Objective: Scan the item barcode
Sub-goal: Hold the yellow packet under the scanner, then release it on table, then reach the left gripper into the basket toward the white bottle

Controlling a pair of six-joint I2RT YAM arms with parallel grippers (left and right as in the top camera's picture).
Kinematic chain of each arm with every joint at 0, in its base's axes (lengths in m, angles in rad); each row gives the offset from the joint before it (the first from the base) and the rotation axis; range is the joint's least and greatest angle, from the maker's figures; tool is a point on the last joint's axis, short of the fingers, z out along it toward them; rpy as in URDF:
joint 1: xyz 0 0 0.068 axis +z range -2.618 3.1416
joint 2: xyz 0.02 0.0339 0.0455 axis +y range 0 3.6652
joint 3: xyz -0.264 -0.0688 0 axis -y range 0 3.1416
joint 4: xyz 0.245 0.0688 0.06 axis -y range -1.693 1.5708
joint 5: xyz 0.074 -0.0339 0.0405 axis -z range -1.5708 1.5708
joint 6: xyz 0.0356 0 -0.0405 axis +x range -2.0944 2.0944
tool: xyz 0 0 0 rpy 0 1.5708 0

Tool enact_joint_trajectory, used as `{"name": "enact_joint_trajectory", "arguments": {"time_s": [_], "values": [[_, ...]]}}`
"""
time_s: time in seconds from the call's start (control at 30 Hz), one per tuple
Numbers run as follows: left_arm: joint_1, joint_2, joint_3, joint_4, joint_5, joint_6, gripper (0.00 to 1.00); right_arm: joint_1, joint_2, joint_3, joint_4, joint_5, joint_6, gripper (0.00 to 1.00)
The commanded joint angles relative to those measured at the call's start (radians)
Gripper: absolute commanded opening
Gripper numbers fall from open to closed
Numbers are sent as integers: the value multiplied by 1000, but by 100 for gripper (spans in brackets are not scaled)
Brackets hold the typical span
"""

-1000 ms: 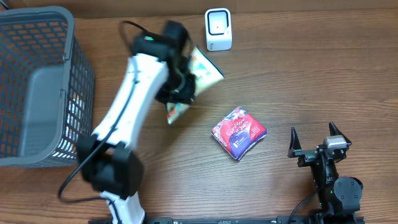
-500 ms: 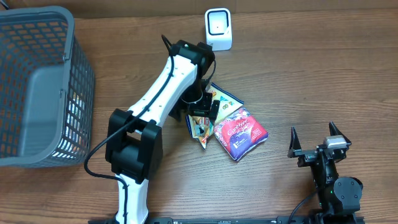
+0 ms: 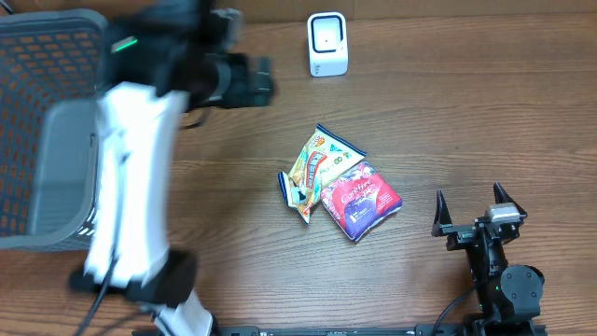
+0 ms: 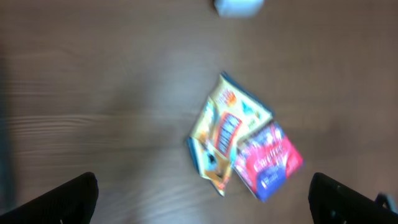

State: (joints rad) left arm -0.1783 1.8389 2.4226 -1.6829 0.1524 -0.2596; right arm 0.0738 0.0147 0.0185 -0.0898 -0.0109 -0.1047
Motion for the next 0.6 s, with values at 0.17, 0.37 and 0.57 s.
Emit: {"name": "enact_joint_trajectory", "arguments": {"time_s": [0.17,0.37,0.57], "values": [[511,-222,27,-7,-123,4,100,5,-12,-10,6,6,-1,100],[891,-145,-13,-6,-47,-132,100,5,-12,-10,6,6,-1,100],[965,1,-36,-3,21,-87,100,5,-12,-10,6,6,-1,100]]}}
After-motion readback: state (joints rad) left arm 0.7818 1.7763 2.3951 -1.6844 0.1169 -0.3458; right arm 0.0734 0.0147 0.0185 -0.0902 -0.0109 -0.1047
